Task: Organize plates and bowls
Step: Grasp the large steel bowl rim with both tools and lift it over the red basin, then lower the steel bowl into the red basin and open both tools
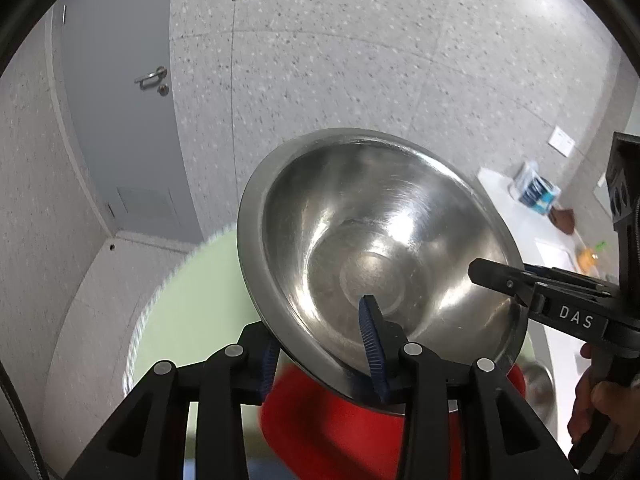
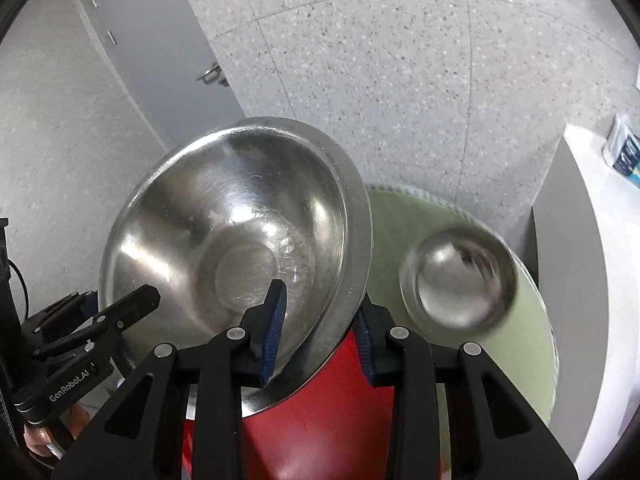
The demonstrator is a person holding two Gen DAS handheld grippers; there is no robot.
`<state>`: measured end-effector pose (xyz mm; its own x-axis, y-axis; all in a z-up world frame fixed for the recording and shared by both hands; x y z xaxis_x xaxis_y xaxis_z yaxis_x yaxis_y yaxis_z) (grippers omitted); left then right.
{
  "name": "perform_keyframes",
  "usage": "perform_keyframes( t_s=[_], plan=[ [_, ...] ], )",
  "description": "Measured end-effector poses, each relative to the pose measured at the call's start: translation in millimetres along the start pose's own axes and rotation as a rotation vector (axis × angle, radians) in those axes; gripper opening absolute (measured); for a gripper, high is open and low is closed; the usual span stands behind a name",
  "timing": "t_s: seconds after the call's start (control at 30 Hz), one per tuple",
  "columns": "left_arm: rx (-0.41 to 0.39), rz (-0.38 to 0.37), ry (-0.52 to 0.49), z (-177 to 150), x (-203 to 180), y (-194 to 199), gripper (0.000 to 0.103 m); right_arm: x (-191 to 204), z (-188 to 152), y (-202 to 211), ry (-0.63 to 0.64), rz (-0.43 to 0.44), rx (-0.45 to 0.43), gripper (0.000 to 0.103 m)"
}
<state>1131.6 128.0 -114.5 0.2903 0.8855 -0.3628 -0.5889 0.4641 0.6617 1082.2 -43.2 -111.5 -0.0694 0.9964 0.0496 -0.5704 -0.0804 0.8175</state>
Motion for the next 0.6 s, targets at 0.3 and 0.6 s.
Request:
perform_keyframes(
  t_s=[0.3,0.6],
  plan=[
    [0.092,0.023,0.063,-79,-25,28,0.036,-15,-91,10,0.050,0.012,0.095,0.033],
    [0.121,0.121,0.036,-82,-47,7,0.039,-18,-131,2,0.068,-0.003,0.131,0.037]
  ],
)
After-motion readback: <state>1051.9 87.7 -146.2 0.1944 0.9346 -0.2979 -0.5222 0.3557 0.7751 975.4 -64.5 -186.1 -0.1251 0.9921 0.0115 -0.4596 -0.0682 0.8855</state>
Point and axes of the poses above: each gripper's, at about its wrist camera, not at the fingertips, and y roughly against the way its jaws point, x to its left, z to its top, the point moved 6 cm from there along -y, roughly the way its jaws point, and after that the axes turned 15 degrees about -z, right-handed, at the moved point
